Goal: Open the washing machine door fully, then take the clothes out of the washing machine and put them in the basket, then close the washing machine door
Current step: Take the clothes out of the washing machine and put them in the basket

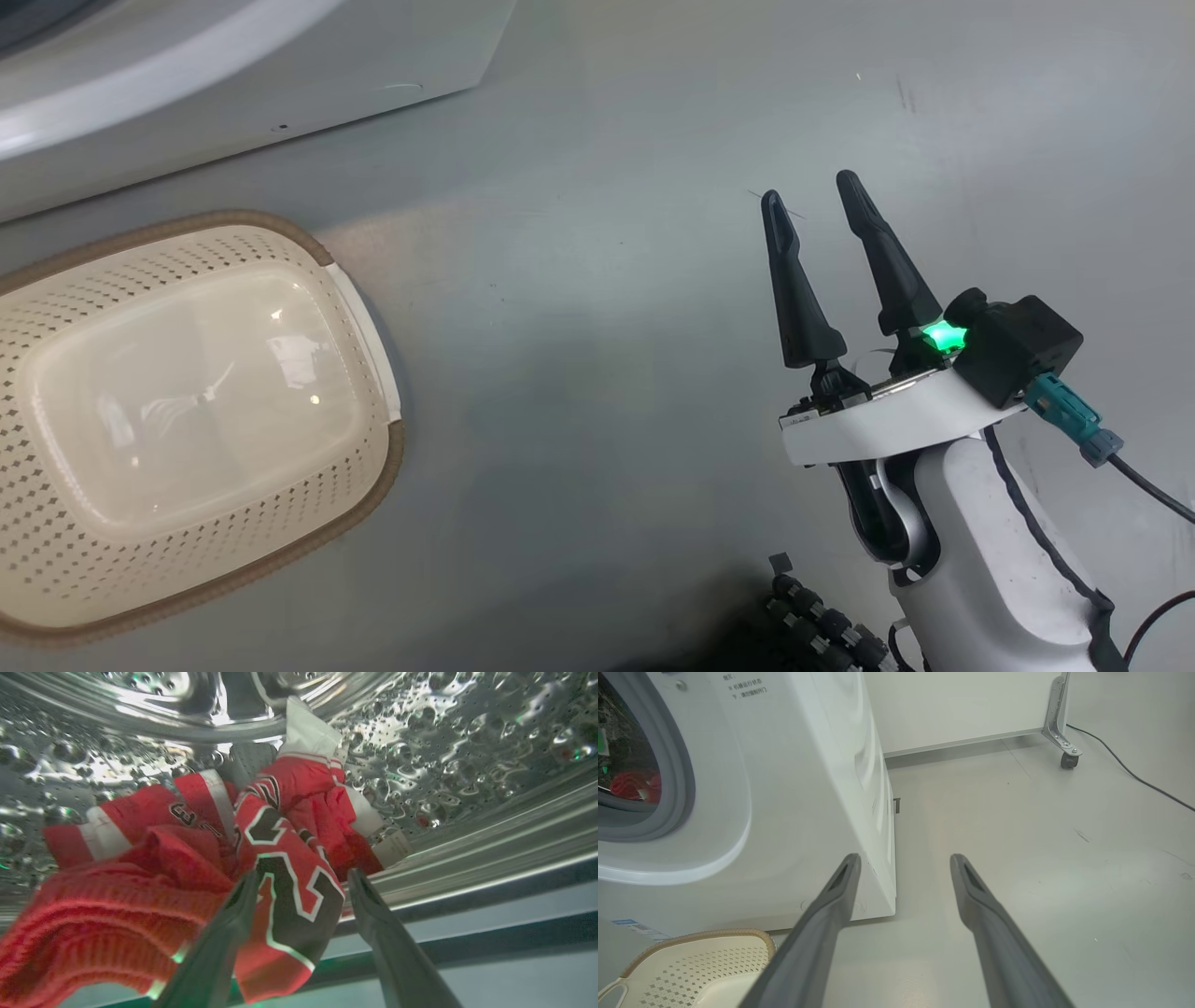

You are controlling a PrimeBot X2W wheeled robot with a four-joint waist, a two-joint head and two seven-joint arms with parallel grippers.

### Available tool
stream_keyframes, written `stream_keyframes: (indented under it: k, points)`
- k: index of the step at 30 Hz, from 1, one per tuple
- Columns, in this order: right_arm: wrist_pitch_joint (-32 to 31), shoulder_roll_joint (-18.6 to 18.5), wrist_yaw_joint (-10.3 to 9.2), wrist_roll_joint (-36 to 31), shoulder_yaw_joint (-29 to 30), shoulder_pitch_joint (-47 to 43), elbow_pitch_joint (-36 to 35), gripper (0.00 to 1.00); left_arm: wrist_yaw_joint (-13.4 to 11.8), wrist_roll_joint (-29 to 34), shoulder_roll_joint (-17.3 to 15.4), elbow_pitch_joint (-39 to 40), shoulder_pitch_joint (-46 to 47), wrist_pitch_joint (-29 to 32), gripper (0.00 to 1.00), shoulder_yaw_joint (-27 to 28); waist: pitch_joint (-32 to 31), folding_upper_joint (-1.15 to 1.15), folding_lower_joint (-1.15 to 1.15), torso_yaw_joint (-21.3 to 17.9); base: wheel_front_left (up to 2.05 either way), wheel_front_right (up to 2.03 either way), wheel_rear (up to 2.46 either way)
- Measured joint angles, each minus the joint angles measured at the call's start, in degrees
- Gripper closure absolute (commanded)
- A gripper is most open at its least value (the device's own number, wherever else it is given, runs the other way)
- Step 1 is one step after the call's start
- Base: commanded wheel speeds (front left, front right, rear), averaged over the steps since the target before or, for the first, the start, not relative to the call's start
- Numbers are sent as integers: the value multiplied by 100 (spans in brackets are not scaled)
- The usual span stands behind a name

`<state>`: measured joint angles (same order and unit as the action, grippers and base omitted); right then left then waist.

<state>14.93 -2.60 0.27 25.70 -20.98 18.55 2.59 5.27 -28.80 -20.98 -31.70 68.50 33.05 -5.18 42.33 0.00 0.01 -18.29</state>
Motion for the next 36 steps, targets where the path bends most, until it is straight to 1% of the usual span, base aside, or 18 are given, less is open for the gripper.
stream_keyframes:
  k: [4,8,13,14,17,26,28,32,36]
  points:
    - [0,0,-1,10,-1,4,12,0,-48,-67,32,-197,42,214,0,36,43,0,0,-62,0,0,0]
    - [0,0,-43,53,-12,53,13,0,-124,-40,-8,-333,138,375,0,12,57,0,0,-98,0,0,0]
    - [0,0,-44,60,-31,109,13,0,-204,-40,-27,-495,201,522,0,30,73,0,-1,-139,0,0,0]
    - [0,0,-45,63,-33,110,13,0,-204,-40,-37,-525,202,566,6,26,76,0,0,-147,0,0,0]
    - [0,0,-82,101,-34,115,13,0,-214,-40,-60,-553,220,570,100,41,84,0,0,-166,0,0,0]
    - [0,0,-99,100,-19,196,14,0,-186,-63,-78,-602,258,491,100,73,96,0,-1,-159,0,0,0]
    - [0,2,-101,98,25,220,21,0,-104,-125,-64,-610,256,359,100,79,85,0,-1,-140,0,0,0]
    - [0,0,-102,68,107,219,49,0,-14,-192,47,-600,246,154,100,78,44,0,-1,-65,0,0,0]
    - [0,0,-102,-11,155,219,64,0,60,-198,90,-511,144,-125,100,47,4,0,-1,34,0,0,0]
